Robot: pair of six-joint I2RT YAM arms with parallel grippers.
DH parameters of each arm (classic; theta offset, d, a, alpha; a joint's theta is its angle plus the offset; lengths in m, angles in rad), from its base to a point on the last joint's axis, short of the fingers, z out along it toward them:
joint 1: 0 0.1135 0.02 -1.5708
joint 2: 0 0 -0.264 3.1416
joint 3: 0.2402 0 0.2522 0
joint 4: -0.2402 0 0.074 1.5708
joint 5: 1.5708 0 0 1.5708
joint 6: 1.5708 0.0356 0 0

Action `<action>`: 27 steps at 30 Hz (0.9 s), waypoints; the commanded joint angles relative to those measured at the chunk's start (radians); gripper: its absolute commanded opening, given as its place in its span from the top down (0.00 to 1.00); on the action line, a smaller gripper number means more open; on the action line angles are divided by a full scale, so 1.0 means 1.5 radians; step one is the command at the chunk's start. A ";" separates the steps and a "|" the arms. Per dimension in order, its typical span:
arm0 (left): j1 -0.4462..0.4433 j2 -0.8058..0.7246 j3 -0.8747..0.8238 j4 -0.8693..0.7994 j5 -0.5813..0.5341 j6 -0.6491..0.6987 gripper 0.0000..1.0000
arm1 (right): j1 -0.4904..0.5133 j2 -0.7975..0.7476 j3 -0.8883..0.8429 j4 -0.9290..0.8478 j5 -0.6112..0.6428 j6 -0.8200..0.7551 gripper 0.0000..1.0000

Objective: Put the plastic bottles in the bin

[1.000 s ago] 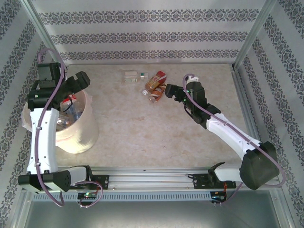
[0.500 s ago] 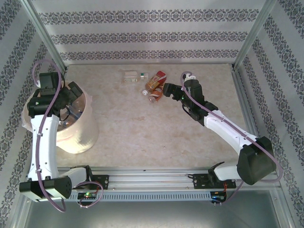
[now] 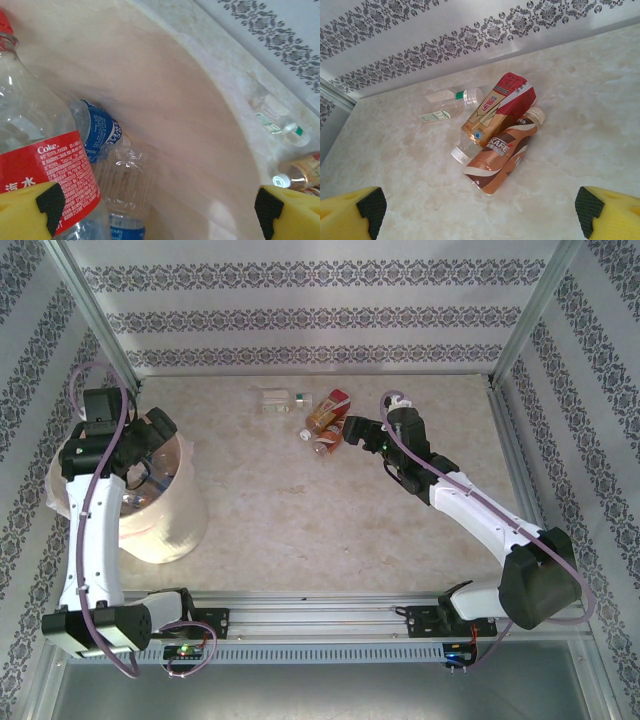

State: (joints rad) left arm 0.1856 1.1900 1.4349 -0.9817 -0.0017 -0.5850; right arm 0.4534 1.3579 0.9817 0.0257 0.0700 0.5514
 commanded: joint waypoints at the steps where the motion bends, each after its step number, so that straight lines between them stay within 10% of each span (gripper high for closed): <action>1: 0.021 -0.016 -0.057 -0.026 -0.038 -0.044 0.00 | -0.005 -0.003 0.006 -0.003 0.004 -0.003 0.02; 11: 0.024 -0.047 0.037 -0.051 -0.036 -0.039 0.00 | -0.014 0.044 0.037 -0.006 0.021 -0.001 0.02; 27: 0.002 -0.144 -0.096 0.331 0.428 -0.079 0.00 | 0.010 0.418 0.344 -0.172 0.024 0.167 0.02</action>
State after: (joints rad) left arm 0.2047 0.9760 1.3273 -0.6819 0.4622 -0.6579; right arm 0.4362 1.9041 1.4158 -0.1387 0.0937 0.7086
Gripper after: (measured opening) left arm 0.997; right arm 0.978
